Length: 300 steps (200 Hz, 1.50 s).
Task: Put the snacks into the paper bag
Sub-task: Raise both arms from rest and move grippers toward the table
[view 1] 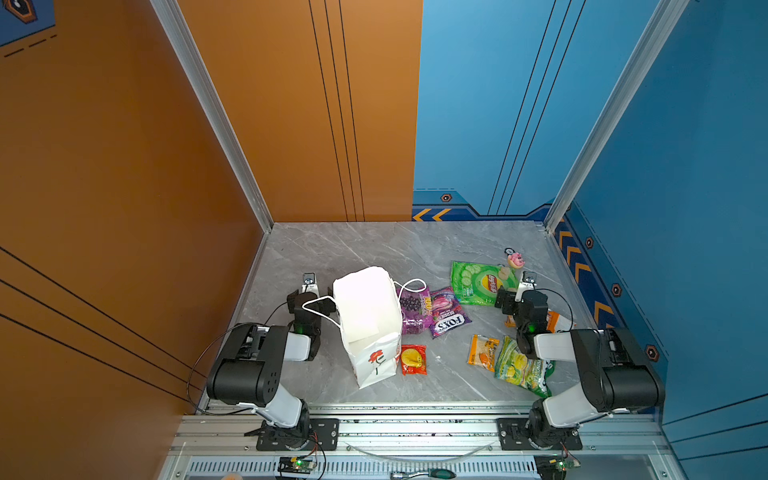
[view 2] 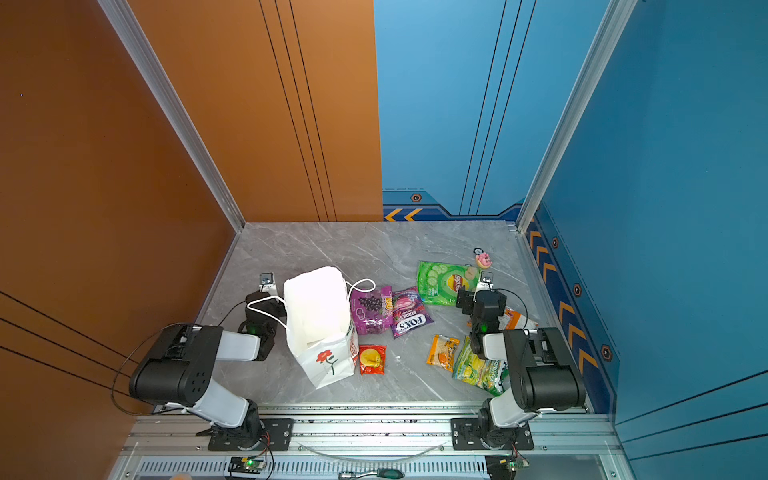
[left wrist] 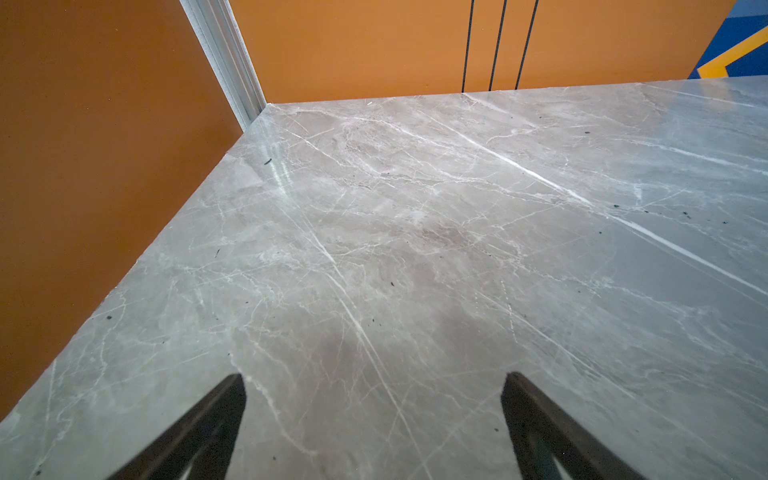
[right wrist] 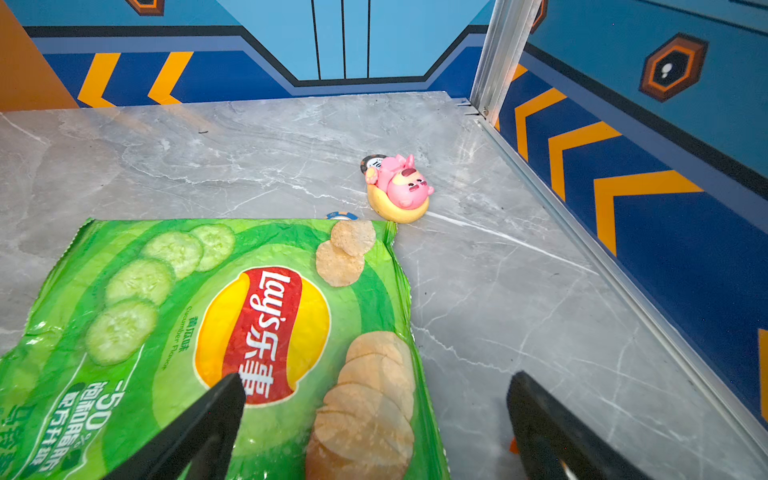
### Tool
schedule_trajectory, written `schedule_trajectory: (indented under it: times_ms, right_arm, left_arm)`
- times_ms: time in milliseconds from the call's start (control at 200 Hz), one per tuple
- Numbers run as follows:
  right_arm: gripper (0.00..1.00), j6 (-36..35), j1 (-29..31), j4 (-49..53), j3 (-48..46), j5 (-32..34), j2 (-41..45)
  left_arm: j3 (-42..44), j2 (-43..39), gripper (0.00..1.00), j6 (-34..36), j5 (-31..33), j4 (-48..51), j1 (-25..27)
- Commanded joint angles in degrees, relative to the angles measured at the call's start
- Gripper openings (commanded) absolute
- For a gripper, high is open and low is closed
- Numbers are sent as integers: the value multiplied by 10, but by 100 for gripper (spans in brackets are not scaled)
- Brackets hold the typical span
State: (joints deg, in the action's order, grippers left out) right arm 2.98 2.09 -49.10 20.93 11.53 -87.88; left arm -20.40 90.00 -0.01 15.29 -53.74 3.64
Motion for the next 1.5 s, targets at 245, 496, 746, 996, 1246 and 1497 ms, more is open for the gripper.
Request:
schedule_trajectory:
  times_ms: [245, 496, 746, 996, 1246, 1497]
  right_arm:
    - [100, 4, 3, -5, 9, -6, 2]
    - [100, 4, 3, -6, 9, -6, 2]
    - [100, 12, 5, 57, 18, 23, 55]
    - [100, 19, 9, 132, 4, 28, 188]
    - [100, 177, 6, 420, 109, 36, 328]
    - [100, 330, -79, 597, 162, -58, 424]
  left_arm:
    - [-11, -4, 97, 0, -17, 3, -8]
    - [-11, -5, 98, 0, -17, 4, -7]
    - [-18, -93, 98, -14, 70, 91, 4]
    - [-44, -225, 98, -75, 177, 278, -16]
    - [-179, -296, 98, -307, 258, 636, -20]
    - [-237, -390, 98, -453, 61, 791, -111]
